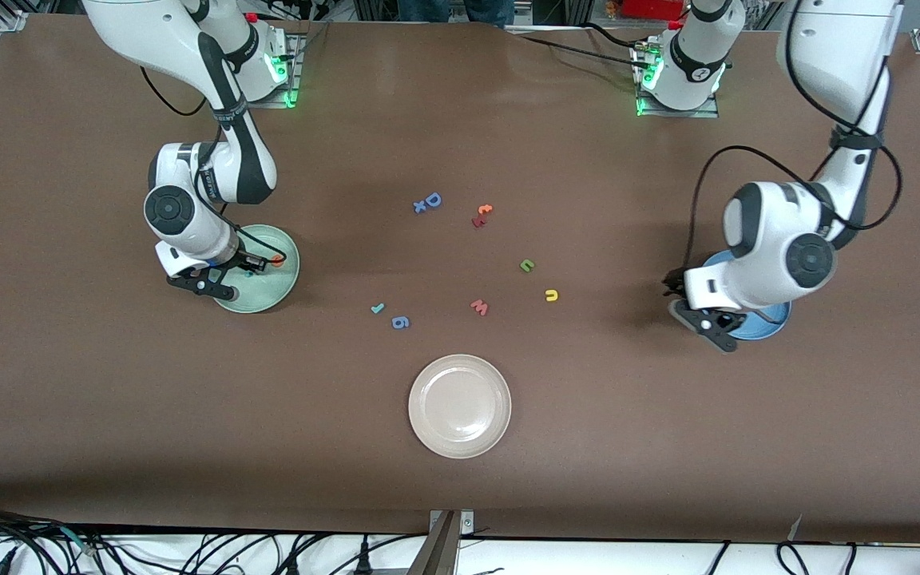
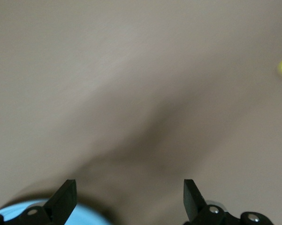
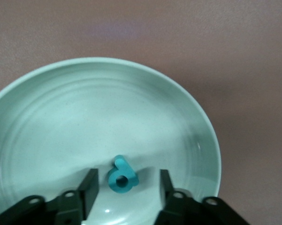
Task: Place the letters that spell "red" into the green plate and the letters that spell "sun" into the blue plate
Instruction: 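Grasp the teal r with the right gripper while the left gripper grasps u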
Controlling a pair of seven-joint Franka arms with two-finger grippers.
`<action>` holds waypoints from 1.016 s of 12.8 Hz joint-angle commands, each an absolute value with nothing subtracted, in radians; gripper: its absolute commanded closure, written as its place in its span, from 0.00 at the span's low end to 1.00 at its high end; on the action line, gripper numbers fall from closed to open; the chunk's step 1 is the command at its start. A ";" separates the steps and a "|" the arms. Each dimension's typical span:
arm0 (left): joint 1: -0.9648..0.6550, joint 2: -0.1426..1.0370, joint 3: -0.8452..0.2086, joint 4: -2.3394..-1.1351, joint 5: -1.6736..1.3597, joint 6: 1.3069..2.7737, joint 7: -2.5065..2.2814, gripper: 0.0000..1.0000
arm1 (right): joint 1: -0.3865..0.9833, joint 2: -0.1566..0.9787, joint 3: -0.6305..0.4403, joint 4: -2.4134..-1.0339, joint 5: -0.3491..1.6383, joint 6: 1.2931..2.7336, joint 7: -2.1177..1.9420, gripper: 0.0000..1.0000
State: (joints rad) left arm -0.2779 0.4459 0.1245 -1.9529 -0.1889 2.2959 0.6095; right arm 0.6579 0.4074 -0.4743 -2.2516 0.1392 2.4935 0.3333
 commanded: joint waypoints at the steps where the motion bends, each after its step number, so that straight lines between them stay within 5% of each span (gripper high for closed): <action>1: -0.342 0.429 0.112 -1.959 -0.224 2.296 0.490 0.00 | 0.650 0.348 -0.463 -2.232 0.155 2.448 0.308 0.00; 6: -0.457 0.475 0.101 -1.953 -0.239 2.351 0.133 0.00 | 0.664 0.334 -0.373 -2.027 0.155 2.194 0.452 0.00; 13: -0.535 0.543 0.091 -1.885 -0.249 2.410 -0.386 0.00 | 0.654 0.394 -0.301 -1.864 0.147 2.168 0.526 0.00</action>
State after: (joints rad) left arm -0.5176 0.5134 0.0801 -1.9280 -0.2102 2.3803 -0.3209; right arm 0.6789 0.3556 -0.2966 -1.9207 0.1412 2.1908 0.5430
